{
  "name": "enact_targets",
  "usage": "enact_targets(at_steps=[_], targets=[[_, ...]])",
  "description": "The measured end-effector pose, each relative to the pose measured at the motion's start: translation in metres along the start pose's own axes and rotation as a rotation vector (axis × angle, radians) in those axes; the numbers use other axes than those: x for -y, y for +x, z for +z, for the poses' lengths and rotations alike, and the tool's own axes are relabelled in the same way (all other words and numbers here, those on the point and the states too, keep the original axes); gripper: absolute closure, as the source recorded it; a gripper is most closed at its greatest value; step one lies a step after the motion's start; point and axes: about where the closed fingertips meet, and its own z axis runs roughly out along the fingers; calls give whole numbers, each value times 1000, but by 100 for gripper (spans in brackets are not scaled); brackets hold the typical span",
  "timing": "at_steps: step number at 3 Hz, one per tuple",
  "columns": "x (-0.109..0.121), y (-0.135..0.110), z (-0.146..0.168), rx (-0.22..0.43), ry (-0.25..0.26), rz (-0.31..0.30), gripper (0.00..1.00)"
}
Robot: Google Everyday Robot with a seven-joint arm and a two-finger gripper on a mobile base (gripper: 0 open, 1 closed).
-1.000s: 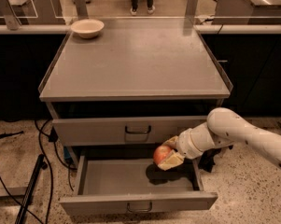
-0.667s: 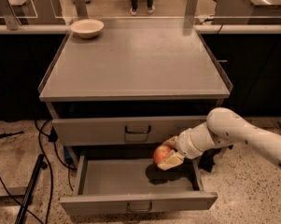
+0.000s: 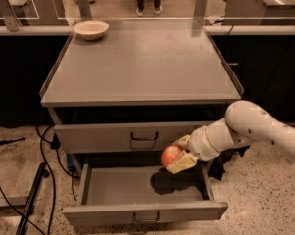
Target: Pick apple from middle drawer and place on counter
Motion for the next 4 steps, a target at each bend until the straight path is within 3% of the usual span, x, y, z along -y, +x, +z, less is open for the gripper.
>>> enact_targets(at_steps=[1, 2, 4], targets=[[-6, -49, -48, 22, 43, -23, 100], [-8, -116, -103, 72, 109, -114, 100], [-6, -132, -113, 80, 125, -127, 100]])
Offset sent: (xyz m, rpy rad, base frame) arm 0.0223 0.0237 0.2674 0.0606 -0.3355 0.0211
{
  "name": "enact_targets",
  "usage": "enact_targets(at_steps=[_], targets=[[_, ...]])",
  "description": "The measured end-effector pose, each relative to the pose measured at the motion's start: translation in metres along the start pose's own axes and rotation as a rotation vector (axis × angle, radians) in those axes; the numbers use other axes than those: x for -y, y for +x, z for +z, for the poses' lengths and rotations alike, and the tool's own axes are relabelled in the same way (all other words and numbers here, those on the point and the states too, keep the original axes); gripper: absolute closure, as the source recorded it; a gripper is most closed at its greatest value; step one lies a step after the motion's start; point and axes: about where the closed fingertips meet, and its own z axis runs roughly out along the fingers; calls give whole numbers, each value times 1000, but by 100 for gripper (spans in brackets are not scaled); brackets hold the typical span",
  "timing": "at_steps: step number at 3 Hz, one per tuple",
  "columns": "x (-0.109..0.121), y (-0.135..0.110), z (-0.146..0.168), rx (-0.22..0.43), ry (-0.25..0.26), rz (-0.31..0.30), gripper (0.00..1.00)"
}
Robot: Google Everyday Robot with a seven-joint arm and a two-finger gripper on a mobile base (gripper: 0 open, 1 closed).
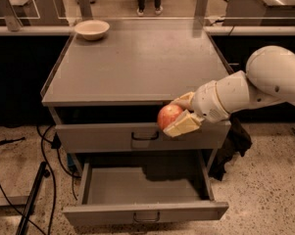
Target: Pick apple from middle drawer and place on counter
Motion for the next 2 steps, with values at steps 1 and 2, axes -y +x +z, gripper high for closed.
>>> enact_targets(at_steps=[1, 2], targets=[[11, -42, -11, 33, 15, -39, 100], [25, -68, -17, 59, 37, -70, 100]])
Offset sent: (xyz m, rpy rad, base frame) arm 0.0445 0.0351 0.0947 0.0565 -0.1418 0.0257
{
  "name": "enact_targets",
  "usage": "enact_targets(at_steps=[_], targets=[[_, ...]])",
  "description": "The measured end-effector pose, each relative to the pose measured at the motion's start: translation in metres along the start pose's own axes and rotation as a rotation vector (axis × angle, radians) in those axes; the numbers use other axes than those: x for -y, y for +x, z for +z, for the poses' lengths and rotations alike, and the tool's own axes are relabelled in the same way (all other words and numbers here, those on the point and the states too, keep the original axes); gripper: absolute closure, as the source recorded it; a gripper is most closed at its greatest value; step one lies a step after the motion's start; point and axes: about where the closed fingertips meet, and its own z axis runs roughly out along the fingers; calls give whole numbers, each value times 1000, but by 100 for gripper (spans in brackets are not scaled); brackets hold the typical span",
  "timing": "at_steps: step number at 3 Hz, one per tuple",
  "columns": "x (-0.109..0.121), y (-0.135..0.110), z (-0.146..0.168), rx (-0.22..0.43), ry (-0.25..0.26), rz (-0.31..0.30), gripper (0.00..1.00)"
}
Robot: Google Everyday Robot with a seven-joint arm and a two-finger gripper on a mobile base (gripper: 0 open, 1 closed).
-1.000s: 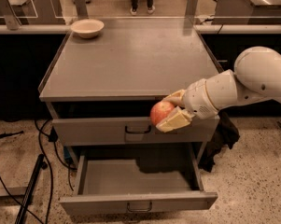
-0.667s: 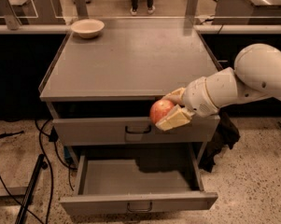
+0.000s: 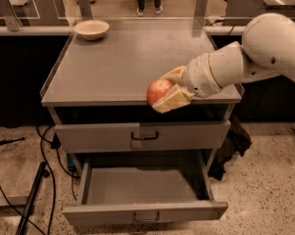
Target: Pick apple from middle drawer and place on counter
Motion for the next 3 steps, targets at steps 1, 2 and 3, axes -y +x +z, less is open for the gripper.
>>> enact_targets(at_steps=[1, 2, 3], targets=[[33, -17, 9, 44, 43, -38, 100], [74, -27, 30, 86, 83, -46, 100], [95, -29, 44, 104, 98, -38, 100]])
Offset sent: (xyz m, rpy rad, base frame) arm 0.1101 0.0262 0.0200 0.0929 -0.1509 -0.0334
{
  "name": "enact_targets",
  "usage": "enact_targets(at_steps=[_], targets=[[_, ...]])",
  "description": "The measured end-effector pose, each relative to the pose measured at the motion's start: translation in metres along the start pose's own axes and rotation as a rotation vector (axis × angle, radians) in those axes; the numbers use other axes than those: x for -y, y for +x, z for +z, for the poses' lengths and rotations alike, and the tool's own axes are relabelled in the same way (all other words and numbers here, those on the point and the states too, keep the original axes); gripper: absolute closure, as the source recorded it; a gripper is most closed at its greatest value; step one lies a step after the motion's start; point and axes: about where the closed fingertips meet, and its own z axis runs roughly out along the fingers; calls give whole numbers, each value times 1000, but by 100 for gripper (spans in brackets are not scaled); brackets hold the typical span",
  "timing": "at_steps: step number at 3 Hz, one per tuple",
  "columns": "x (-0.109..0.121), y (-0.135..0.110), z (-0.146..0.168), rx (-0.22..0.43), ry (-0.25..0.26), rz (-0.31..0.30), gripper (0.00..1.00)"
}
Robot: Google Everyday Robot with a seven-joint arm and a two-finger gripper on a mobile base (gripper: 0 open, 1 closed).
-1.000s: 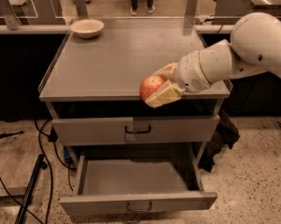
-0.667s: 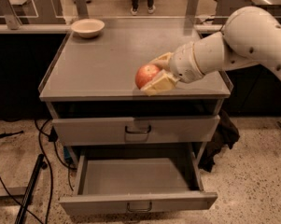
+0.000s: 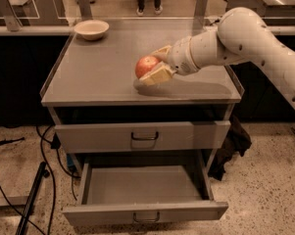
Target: Pick apple from middle drawer and place on counter
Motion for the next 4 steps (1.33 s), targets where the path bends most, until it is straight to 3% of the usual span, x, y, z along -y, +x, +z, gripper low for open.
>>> enact_targets(at_steps=[3, 4], targets=[[24, 35, 35, -30, -4, 110, 100], [24, 35, 35, -30, -4, 110, 81]])
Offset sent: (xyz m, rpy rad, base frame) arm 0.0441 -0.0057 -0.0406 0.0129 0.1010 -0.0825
